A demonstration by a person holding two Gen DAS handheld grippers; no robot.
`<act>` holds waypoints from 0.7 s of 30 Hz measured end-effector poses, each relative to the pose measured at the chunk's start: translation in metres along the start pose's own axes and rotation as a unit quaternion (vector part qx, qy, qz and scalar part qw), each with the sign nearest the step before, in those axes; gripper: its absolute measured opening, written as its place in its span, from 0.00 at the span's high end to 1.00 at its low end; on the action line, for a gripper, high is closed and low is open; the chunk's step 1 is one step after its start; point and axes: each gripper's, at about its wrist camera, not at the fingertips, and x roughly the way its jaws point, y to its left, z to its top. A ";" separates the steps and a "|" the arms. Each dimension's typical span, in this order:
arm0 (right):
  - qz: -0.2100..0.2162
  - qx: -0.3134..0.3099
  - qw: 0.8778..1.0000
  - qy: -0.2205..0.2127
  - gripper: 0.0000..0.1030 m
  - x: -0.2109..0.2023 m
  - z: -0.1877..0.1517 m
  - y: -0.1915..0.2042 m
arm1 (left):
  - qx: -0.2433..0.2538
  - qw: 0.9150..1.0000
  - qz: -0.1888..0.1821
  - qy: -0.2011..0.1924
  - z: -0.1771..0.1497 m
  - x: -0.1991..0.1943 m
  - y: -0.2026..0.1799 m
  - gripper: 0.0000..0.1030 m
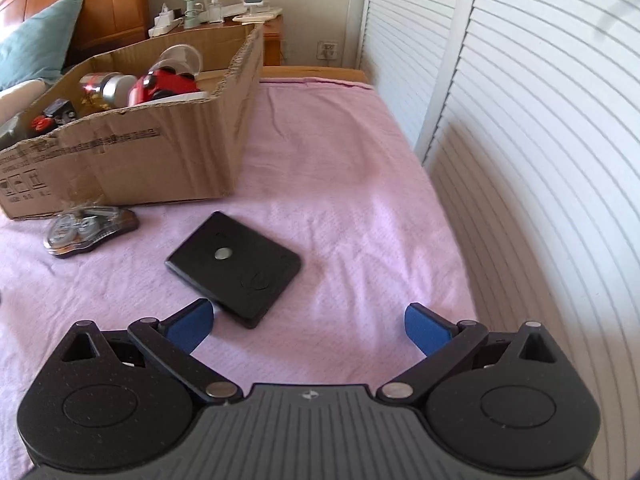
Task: Organize rigid objects
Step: 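Move the left tool toward the clear tape roller while the right tool approaches the black case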
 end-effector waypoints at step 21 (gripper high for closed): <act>0.040 -0.049 0.996 -0.054 0.00 -0.010 -0.021 0.011 | -0.012 0.999 -0.006 0.034 0.045 0.054 -0.070 0.01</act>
